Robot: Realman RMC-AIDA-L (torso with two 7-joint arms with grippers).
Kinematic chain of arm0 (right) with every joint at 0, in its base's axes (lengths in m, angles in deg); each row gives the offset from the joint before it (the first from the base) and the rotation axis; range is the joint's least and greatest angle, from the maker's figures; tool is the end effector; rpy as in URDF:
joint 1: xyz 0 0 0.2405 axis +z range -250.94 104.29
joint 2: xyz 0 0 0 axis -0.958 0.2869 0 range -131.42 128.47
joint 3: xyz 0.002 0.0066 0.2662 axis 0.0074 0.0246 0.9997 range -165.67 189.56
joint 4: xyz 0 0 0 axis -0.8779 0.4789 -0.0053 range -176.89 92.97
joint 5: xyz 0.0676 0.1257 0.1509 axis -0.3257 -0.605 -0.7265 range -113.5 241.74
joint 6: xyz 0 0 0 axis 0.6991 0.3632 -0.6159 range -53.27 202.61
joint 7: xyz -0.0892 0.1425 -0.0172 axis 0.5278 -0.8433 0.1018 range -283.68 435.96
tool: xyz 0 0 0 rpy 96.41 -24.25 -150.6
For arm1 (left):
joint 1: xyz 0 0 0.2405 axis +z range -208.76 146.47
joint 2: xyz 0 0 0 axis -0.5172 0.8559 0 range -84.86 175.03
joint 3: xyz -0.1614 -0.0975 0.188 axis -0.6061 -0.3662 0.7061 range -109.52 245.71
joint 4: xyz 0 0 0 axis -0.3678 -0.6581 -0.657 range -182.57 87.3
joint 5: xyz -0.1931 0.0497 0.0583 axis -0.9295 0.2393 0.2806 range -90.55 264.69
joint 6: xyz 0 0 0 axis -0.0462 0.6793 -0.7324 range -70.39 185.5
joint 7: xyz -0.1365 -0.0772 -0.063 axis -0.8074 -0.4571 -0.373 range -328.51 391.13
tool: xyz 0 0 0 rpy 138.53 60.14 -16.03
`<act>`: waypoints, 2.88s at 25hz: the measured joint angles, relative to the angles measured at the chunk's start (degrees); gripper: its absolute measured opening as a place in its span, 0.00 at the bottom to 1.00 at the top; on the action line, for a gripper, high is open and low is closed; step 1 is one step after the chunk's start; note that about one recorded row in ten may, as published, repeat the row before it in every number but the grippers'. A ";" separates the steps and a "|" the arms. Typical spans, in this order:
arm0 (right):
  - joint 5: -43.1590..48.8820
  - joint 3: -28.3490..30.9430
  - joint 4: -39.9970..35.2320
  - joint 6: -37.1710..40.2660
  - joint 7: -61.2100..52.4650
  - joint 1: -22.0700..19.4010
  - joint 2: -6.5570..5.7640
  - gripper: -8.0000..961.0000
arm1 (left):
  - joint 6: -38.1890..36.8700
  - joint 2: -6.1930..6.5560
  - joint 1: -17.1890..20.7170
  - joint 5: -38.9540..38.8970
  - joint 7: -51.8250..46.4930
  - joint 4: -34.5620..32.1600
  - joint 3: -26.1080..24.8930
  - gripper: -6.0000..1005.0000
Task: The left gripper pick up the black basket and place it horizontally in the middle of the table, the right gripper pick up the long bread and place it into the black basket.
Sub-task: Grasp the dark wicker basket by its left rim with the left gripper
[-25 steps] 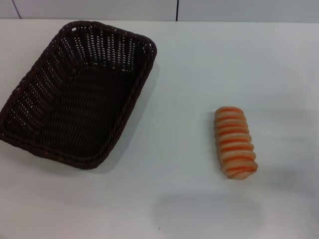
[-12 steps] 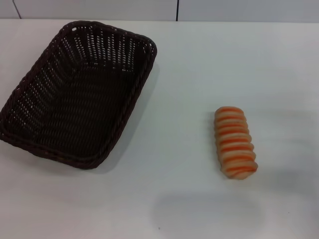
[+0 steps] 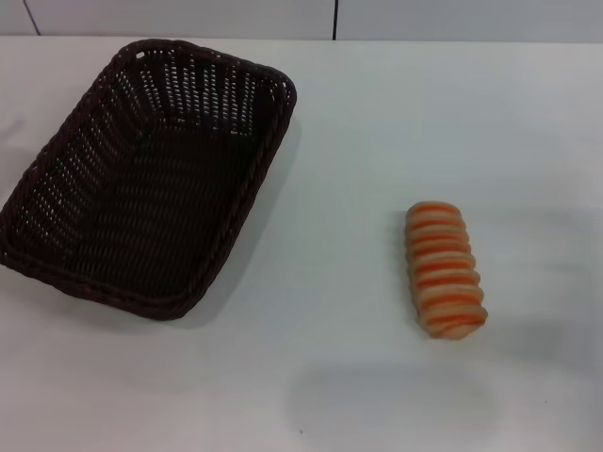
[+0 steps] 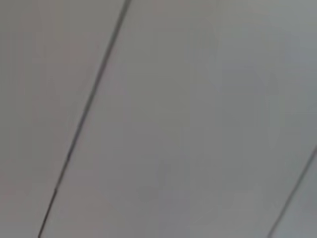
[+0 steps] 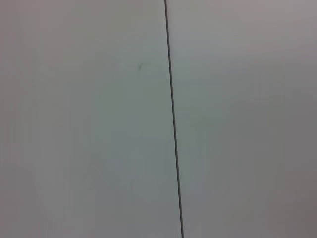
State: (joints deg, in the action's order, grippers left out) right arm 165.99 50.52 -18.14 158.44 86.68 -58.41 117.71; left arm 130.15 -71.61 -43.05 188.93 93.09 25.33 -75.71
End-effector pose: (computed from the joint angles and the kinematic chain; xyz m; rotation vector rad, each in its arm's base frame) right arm 0.3375 0.3023 0.0222 -1.1397 0.4563 0.7002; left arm -0.3146 0.3397 0.1604 -1.8692 -1.0161 -0.7545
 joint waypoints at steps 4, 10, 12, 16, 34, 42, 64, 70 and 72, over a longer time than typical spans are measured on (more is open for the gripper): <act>-0.01 0.00 0.00 0.11 0.00 -0.18 0.00 0.62 | 0.78 -0.65 -0.77 8.76 -5.83 6.79 2.50 0.77; -0.01 0.00 0.00 0.17 0.00 -0.43 0.00 0.62 | 1.30 -0.99 -1.48 18.81 -12.25 13.23 7.16 0.76; -0.01 0.00 0.00 0.17 0.00 -0.47 0.00 0.62 | 2.44 -1.04 -2.79 27.15 -17.51 16.88 11.07 0.76; -0.01 0.00 0.00 0.17 0.00 -0.49 0.00 0.62 | 4.49 -1.11 -4.17 31.26 -19.48 17.65 12.41 0.76; -0.01 0.00 0.00 0.10 0.01 -0.59 0.00 0.62 | 6.40 -1.36 -8.15 40.88 -23.55 12.65 19.77 0.74; 0.00 0.00 0.00 0.12 0.01 -0.59 0.00 0.62 | 3.71 -1.28 -8.71 43.66 -23.48 9.00 21.94 0.73; 0.01 0.00 -0.02 0.25 0.01 -0.15 0.00 0.62 | 0.99 -1.26 -10.40 47.45 -23.65 6.03 22.98 0.42; 0.00 0.00 0.00 0.25 0.01 -0.15 0.00 0.62 | 1.39 -1.24 -10.82 47.80 -23.65 5.26 22.94 0.31; 0.00 0.00 0.00 0.26 0.01 -0.16 0.00 0.62 | 1.46 -1.24 -10.84 47.81 -23.59 5.24 22.94 0.27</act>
State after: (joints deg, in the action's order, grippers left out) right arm 165.98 50.53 -18.14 158.70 86.68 -58.56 117.71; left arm 131.61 -72.85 -53.89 236.74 69.50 30.57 -52.77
